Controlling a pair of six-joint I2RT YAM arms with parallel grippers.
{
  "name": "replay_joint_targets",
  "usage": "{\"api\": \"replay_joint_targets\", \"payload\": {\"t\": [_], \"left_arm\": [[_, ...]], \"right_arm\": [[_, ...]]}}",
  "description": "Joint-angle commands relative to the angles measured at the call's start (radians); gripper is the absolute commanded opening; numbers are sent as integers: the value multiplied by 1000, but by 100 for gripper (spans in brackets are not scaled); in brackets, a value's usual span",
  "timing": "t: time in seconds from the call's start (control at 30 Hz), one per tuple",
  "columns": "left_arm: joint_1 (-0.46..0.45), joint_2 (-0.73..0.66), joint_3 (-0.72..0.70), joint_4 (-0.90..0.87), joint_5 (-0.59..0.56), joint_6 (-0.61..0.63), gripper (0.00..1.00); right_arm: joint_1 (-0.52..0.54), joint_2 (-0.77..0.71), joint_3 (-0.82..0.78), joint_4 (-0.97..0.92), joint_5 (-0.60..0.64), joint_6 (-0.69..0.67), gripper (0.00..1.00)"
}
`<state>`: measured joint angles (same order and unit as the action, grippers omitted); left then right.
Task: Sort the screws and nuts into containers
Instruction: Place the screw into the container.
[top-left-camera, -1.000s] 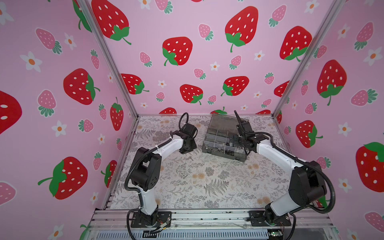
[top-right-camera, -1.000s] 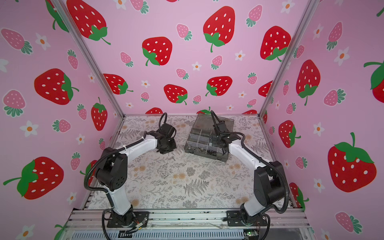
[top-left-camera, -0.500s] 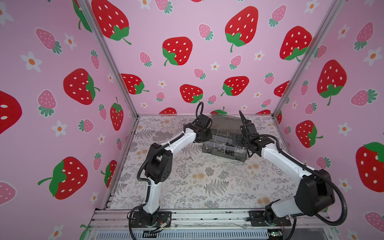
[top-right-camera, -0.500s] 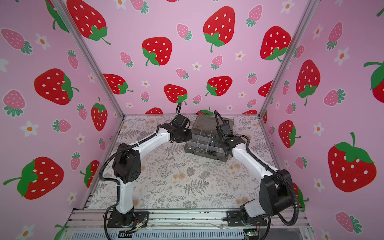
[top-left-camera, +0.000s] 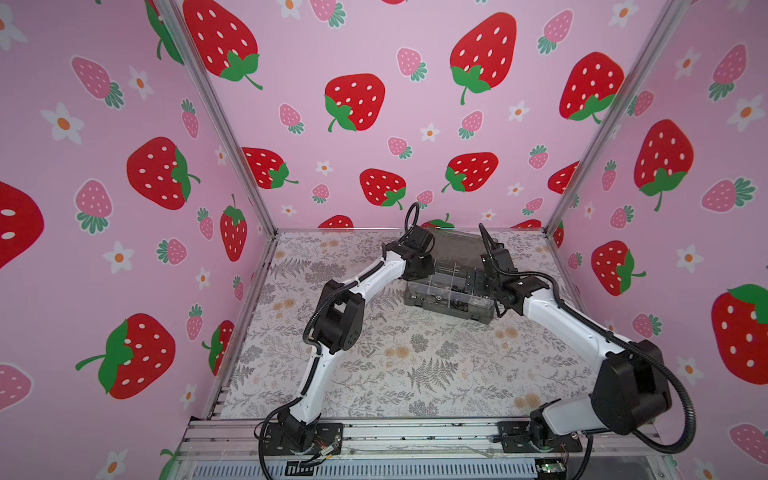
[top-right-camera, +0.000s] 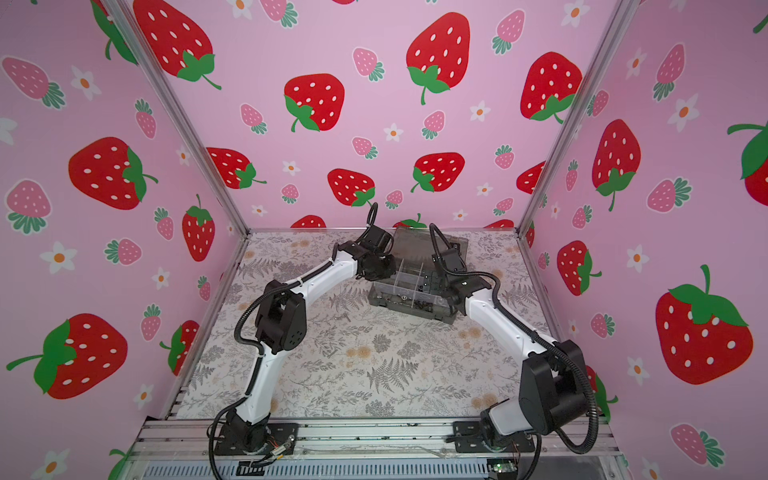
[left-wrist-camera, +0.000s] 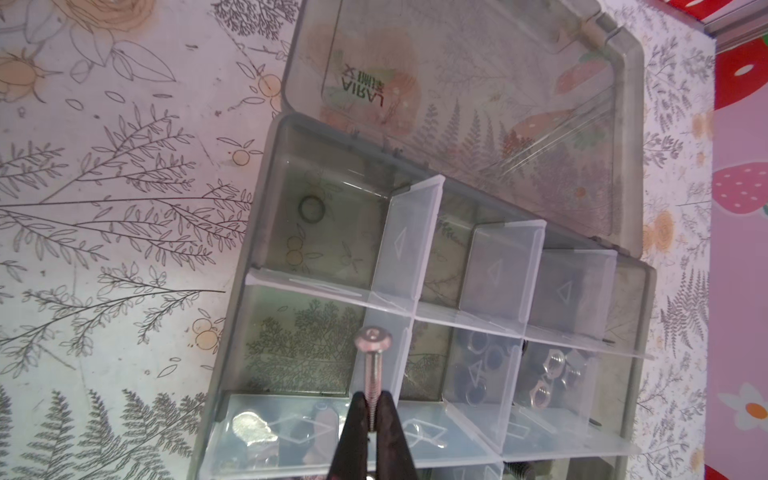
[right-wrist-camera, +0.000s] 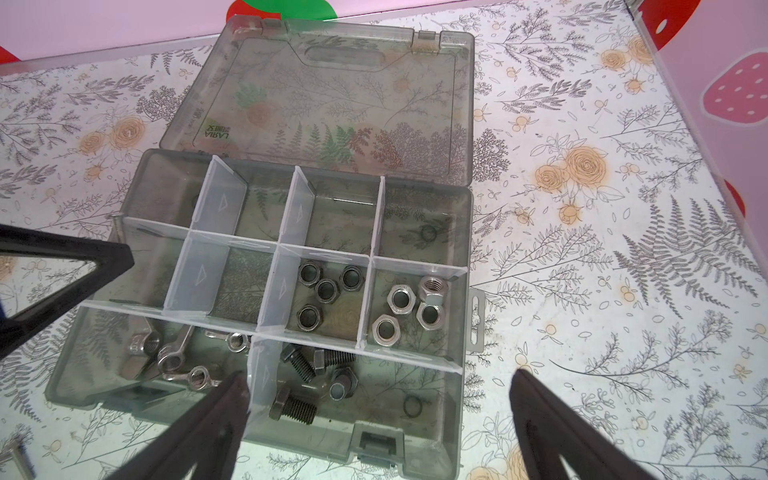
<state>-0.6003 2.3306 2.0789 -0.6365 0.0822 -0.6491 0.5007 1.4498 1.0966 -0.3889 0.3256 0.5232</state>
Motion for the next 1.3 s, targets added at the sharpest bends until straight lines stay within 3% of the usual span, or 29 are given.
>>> {"api": "replay_joint_targets", "payload": {"t": [0.0, 0.2, 0.43, 0.7, 0.87, 1.0, 1.27], "left_arm": [[-1, 25, 61, -64, -1, 13, 0], [-1, 35, 62, -74, -14, 13, 1], [3, 33, 82, -82, -24, 23, 29], [0, -49, 45, -91, -37, 27, 29], [0, -193, -106, -84, -98, 12, 29], [1, -358, -307, -47, -172, -17, 34], [0, -604, -708, -4, -273, -177, 41]], "right_arm": [[-5, -31, -6, 5, 15, 14, 100], [-5, -26, -7, 11, 12, 14, 100], [-5, -32, -12, 14, 6, 15, 100], [-5, -35, -12, 16, 8, 14, 100], [-5, -40, -18, 18, 10, 14, 100], [-5, -44, -27, 26, 7, 15, 100], [-5, -34, -36, 47, -22, 16, 100]]}}
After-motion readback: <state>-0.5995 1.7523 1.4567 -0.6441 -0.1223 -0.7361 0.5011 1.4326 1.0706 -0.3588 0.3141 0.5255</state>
